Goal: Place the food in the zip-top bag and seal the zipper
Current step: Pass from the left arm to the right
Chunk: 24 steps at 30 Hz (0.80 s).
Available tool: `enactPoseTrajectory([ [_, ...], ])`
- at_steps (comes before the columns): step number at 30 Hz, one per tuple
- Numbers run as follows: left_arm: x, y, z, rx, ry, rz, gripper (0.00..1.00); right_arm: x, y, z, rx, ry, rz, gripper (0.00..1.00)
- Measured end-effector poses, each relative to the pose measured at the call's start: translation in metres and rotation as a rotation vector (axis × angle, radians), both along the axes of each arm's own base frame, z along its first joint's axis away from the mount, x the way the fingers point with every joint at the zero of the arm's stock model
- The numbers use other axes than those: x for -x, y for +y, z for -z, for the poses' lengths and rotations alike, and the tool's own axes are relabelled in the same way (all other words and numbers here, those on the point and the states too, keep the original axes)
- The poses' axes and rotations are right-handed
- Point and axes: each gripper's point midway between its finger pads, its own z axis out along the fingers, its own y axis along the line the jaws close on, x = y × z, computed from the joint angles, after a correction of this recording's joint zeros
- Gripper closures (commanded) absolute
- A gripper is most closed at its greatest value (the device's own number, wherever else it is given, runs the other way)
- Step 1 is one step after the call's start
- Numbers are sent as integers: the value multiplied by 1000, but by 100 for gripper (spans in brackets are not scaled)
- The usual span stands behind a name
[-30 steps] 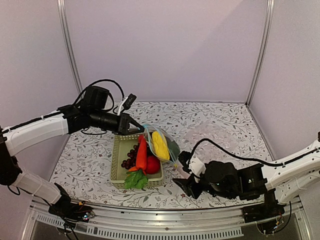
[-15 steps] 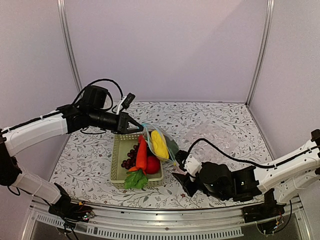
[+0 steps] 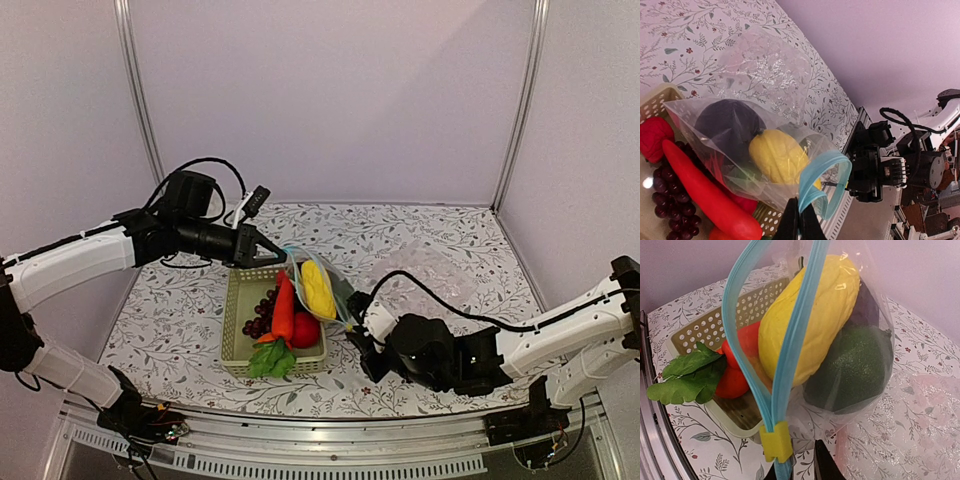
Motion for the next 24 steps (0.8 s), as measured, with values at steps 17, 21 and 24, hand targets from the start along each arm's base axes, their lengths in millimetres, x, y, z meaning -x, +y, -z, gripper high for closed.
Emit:
enactPoseTrajectory([
  [17, -11, 18, 15, -106, -68, -25, 60, 0, -14, -46, -88, 1, -38, 100],
  [21, -13, 27, 23, -183, -135, -7, 38, -4, -27, -71, -95, 40, -70, 100],
  [24, -12, 33, 23, -226, -195, 9, 30, -3, -34, -85, -87, 93, -122, 100],
])
